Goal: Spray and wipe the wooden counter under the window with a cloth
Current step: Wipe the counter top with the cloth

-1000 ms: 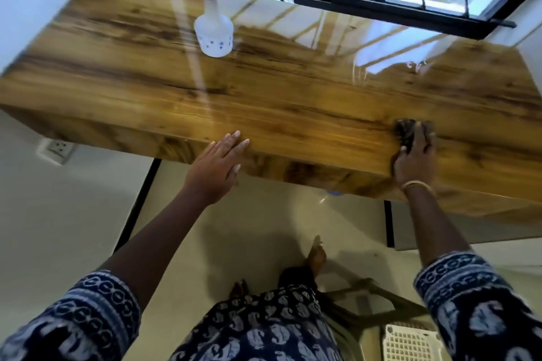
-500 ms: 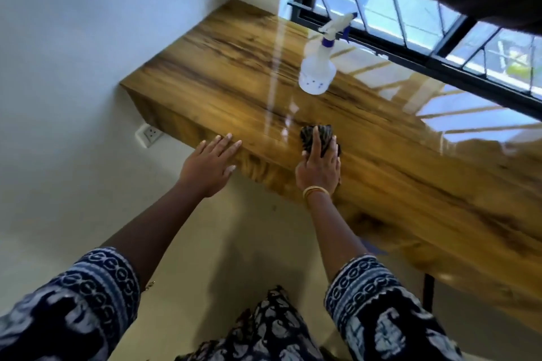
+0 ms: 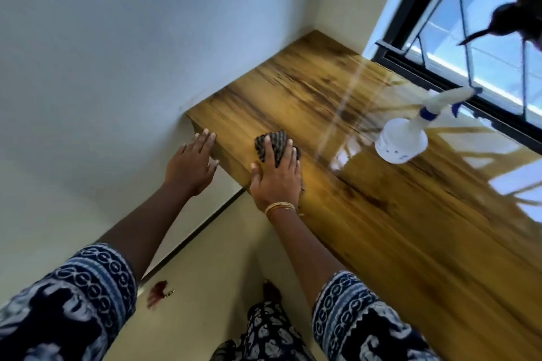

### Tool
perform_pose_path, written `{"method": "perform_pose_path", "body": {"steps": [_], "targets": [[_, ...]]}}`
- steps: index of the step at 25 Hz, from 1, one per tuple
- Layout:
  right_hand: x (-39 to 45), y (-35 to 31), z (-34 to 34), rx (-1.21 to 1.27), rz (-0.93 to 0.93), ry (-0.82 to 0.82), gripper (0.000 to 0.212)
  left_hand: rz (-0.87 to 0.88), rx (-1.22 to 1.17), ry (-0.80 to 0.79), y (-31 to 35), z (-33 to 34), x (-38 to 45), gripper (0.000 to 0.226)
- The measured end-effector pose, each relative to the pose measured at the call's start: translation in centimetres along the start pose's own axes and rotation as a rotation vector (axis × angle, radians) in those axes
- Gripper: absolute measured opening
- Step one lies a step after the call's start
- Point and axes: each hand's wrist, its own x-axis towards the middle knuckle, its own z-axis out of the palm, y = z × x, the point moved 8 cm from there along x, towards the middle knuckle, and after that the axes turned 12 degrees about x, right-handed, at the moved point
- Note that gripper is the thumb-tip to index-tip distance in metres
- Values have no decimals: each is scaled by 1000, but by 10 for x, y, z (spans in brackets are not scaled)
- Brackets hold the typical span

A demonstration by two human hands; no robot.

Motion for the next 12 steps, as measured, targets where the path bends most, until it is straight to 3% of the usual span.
{"method": "perform_pose_path", "body": {"steps": [7,12], "targets": [[86,-86,74,22,-203,-188,65,-147,-56,-71,-60,9,23,64],[156,-104,82,41,-257,-225,55,-105,-177,-55,-77,21,18,58]]}}
